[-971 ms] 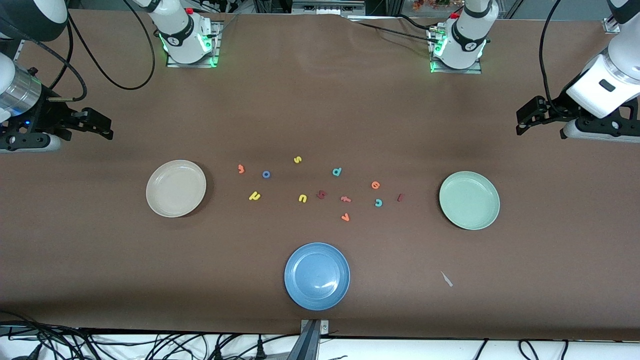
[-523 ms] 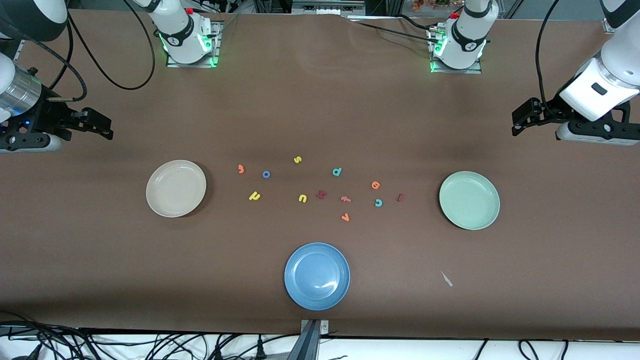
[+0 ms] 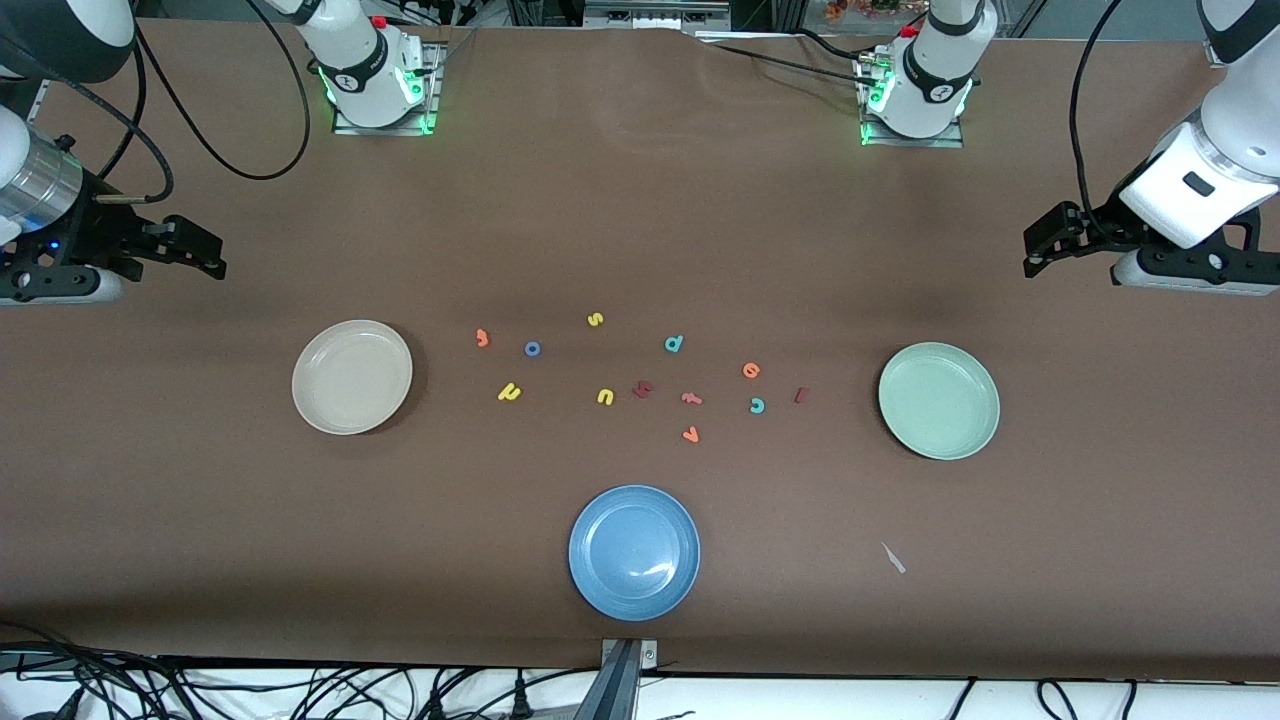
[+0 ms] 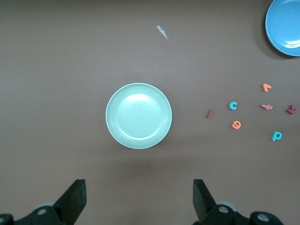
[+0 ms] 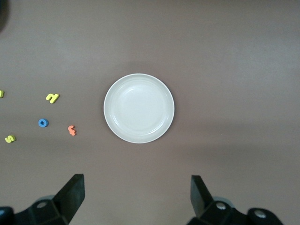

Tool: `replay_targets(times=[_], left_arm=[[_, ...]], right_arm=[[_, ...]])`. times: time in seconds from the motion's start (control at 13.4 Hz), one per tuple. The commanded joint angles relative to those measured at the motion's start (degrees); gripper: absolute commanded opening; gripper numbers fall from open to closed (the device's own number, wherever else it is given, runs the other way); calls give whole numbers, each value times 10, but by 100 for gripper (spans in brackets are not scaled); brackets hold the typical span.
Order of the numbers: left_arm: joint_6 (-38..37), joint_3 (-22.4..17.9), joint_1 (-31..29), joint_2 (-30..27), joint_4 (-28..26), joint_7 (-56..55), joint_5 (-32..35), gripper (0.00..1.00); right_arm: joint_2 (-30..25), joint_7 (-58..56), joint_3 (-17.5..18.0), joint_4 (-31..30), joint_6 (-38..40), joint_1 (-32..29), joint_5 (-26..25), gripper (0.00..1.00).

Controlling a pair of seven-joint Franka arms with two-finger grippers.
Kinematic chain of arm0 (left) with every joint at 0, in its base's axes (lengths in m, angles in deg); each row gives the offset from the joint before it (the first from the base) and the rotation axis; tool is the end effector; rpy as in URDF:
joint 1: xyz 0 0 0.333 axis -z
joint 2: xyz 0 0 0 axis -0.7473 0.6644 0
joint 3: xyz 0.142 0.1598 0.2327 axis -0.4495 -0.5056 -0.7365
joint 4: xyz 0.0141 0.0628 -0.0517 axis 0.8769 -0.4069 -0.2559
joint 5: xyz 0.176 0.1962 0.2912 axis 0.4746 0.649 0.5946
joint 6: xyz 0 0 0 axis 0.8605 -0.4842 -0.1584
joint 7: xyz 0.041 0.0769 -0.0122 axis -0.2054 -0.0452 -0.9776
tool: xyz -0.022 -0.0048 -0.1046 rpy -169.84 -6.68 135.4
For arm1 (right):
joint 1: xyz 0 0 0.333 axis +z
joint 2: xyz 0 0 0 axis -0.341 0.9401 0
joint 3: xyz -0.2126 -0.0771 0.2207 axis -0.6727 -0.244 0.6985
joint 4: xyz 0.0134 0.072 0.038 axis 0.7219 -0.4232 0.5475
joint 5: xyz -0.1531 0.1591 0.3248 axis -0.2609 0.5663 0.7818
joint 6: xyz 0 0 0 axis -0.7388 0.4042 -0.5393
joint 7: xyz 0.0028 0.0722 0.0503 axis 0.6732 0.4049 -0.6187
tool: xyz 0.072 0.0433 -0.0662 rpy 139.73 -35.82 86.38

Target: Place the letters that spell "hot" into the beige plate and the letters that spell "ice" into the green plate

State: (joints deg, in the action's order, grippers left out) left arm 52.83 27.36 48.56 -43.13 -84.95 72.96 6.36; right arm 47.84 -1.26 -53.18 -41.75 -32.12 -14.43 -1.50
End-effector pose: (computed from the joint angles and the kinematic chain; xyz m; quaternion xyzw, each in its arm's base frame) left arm 0.5586 -0.0537 0.5869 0.9994 -0.0303 0.0143 0.0077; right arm 0.5707 0.0229 0.5632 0.9998 0.0173 -0.0136 0.0012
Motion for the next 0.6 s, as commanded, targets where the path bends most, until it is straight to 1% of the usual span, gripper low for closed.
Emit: replay_targets(times=[0.0,0.52], left_arm=[[5,2,1,-1,0,-14,-1,100],[3,3,2,-2,-1,-24,-1,100]], right_arm=[[-1,4,1,2,4,-1,-7,100],[-1,4,0,2,6,-1,-7,100]])
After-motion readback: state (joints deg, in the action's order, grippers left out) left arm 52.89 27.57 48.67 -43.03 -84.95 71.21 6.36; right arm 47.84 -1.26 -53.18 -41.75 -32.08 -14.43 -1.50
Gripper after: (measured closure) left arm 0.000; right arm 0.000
